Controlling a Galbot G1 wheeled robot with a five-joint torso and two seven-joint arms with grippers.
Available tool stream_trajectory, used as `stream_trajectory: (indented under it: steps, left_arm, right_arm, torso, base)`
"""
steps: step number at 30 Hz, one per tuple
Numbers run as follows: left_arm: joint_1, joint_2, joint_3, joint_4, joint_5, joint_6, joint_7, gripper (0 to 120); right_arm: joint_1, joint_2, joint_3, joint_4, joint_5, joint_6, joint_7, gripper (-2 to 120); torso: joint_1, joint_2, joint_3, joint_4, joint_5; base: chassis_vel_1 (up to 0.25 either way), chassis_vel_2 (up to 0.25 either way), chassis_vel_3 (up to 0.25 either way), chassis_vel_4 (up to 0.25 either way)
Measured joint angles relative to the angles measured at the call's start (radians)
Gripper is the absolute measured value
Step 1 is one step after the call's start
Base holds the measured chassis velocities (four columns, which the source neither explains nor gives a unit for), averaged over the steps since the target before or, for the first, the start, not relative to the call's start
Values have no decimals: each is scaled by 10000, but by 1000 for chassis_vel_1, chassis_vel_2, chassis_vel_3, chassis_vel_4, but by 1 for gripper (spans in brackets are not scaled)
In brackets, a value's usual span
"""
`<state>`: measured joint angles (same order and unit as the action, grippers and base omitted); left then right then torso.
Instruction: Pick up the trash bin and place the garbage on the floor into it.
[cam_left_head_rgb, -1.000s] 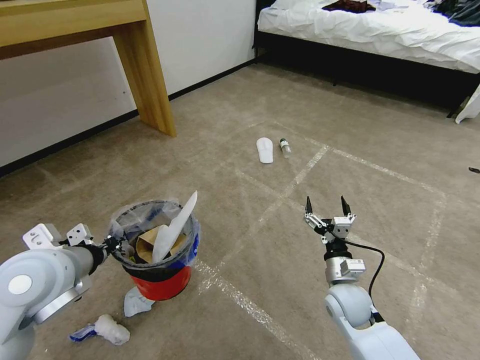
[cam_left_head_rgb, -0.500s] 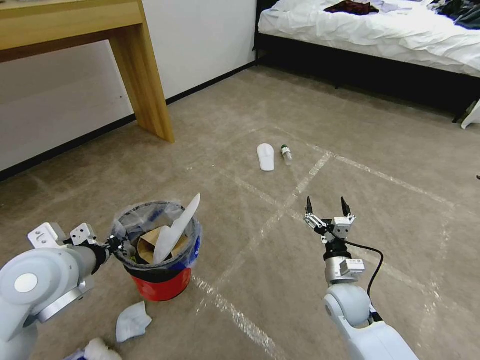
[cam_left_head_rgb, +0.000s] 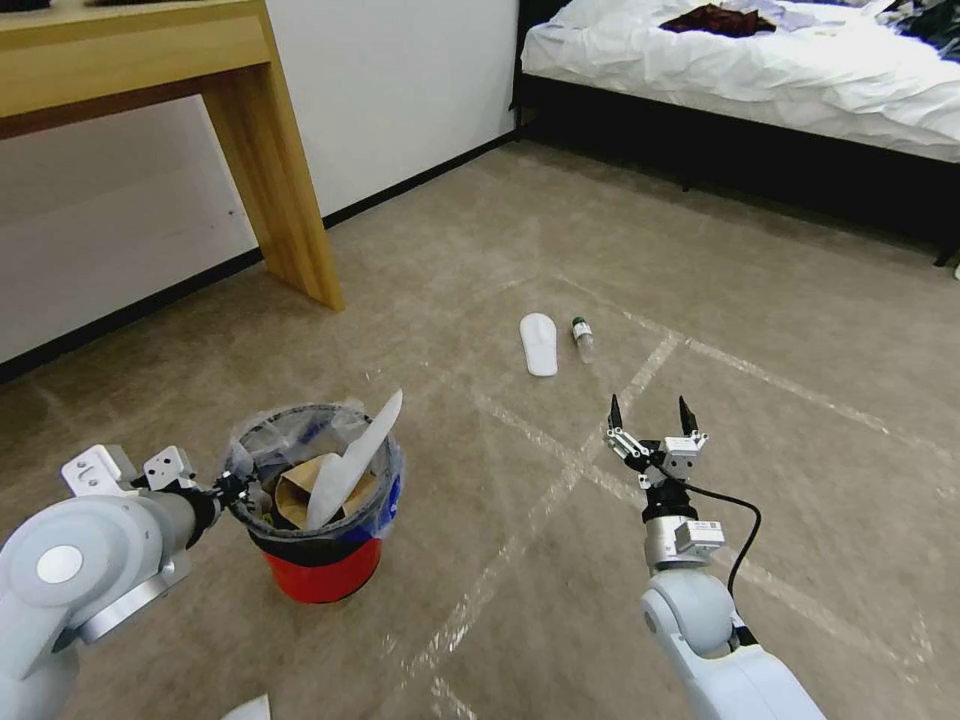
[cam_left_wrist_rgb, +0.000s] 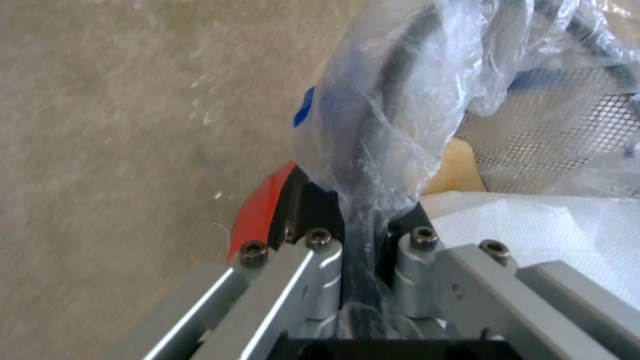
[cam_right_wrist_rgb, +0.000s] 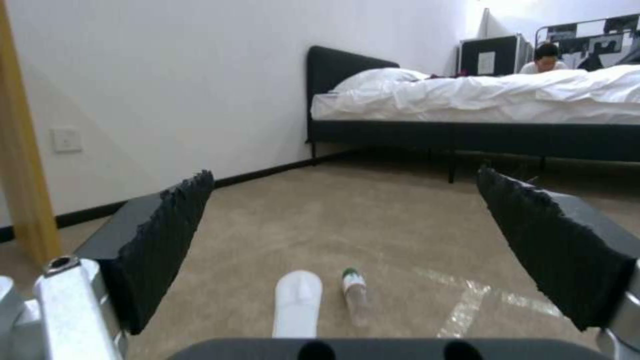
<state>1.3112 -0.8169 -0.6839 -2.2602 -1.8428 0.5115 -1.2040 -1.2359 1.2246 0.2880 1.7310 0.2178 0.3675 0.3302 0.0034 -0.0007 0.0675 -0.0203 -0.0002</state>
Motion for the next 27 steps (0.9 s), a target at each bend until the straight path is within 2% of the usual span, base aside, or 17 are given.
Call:
stream_trajectory:
  steps: [7, 12, 27]
  left_arm:
    - [-14, 23, -2, 4, 4, -18, 34, 4]
    - [-89, 134, 5, 18, 25, -16, 86, 4]
    - [-163, 69, 97, 105, 10, 56, 82, 4]
  right_arm:
    - [31, 33, -48, -62, -193, 127, 0, 100]
    - [111, 84, -160, -179, -428, 431, 0, 100]
    - [156, 115, -156, -202, -575, 503, 27, 100]
  torso:
    - [1, 0, 1, 0, -1]
    - [5, -1, 4, -1, 0]
    - [-1, -1, 0, 0, 0]
  base:
    - [-198, 222, 209, -205]
    - [-113, 123, 95, -100]
    - [0, 0, 0, 0]
